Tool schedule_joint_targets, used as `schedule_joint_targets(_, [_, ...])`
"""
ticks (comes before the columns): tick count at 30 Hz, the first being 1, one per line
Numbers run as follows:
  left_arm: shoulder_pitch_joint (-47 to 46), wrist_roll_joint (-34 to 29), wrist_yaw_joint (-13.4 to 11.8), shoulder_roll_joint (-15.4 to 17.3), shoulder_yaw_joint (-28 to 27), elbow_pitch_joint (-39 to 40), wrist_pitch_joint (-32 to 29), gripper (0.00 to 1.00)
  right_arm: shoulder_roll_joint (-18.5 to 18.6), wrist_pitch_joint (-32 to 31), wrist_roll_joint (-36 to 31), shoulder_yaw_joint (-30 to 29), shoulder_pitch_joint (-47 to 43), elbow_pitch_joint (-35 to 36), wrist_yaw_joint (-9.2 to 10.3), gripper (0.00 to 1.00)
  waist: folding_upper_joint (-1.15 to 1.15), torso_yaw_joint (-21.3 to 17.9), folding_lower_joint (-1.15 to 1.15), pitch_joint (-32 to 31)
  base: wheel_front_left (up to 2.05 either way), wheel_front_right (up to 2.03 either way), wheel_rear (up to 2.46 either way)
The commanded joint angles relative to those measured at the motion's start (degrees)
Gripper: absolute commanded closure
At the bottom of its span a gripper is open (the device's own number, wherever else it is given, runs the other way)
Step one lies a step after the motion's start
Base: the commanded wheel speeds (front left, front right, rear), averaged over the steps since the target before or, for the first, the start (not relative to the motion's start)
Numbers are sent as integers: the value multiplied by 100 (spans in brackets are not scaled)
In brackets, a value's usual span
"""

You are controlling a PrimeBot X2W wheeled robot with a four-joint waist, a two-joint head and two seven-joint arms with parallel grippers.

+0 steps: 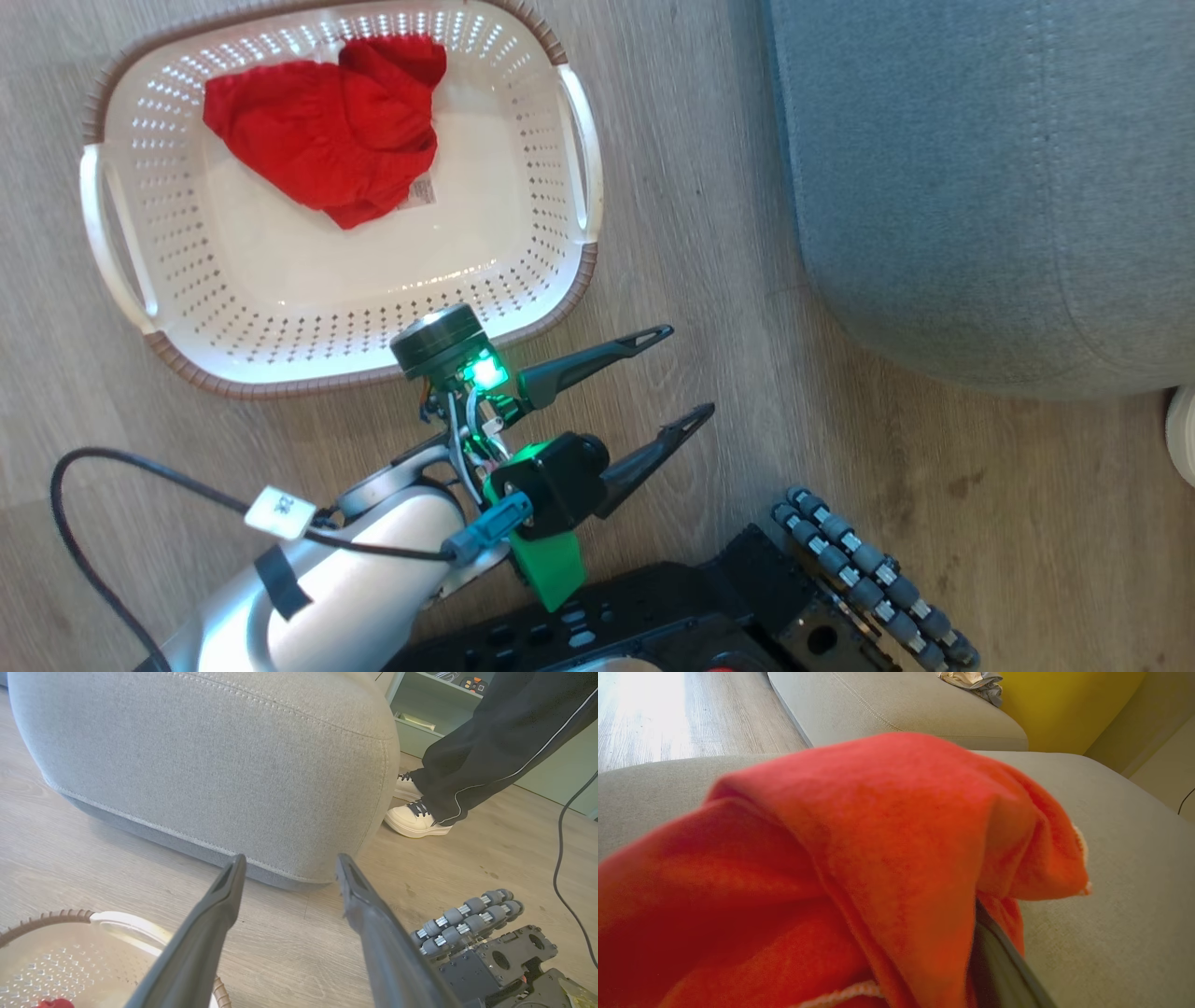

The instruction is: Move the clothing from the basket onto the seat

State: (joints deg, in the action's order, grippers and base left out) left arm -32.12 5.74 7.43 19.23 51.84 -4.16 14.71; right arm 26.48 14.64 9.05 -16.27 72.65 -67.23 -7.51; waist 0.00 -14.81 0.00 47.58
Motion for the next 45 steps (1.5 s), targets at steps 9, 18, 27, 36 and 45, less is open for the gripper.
schedule_joint_targets(9, [77, 207, 5, -369, -210, 32, 29, 0, 307, 35, 88, 454, -243, 38, 2, 0, 0, 52, 0, -602, 0, 0, 0])
schedule_joint_targets(18, [249, 286, 5, -710, -458, -49, 29, 0, 410, 35, 138, 990, -575, 25, 2, 0, 0, 69, 0, -1324, 0, 0, 0])
schedule_joint_targets(27, [706, 419, 5, -1130, -1067, -42, 29, 0, 422, 35, 493, 1763, -1071, 479, 2, 0, 0, 51, 0, -2352, 0, 0, 0])
schedule_joint_targets(36, [1140, 388, 5, -1373, -1599, -39, 29, 0, 769, 36, 1201, 2558, -1608, 1290, 2, 0, 0, 230, 0, -3186, 0, 0, 0])
schedule_joint_targets(45, [1694, 232, -187, -1567, -2573, -93, 29, 0, 928, 36, 1678, 2727, -2706, 2897, 2, 0, 0, 559, 0, -3924, 0, 0, 0])
